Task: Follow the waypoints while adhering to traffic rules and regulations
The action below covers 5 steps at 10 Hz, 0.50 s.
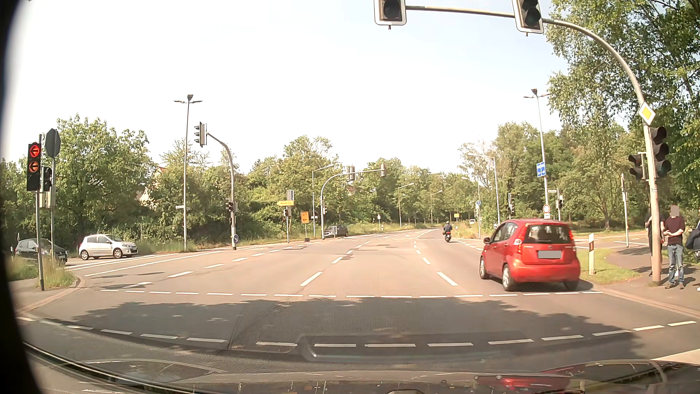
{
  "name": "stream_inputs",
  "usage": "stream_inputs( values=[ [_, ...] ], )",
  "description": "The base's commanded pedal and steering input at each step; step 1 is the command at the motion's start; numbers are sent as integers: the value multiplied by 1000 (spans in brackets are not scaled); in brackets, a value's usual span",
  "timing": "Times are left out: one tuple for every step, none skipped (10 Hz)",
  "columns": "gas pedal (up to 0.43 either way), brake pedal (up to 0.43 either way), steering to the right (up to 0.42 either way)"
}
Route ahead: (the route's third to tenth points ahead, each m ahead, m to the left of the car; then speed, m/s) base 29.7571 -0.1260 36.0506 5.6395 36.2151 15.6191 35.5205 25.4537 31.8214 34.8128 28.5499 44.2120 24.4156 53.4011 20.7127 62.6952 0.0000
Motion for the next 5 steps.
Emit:
stream_inputs(
  values=[
    [0, 0, -3],
    [130, 0, -3],
    [209, 0, -3],
    [240, 0, -3],
    [280, 0, -3]
  ],
)
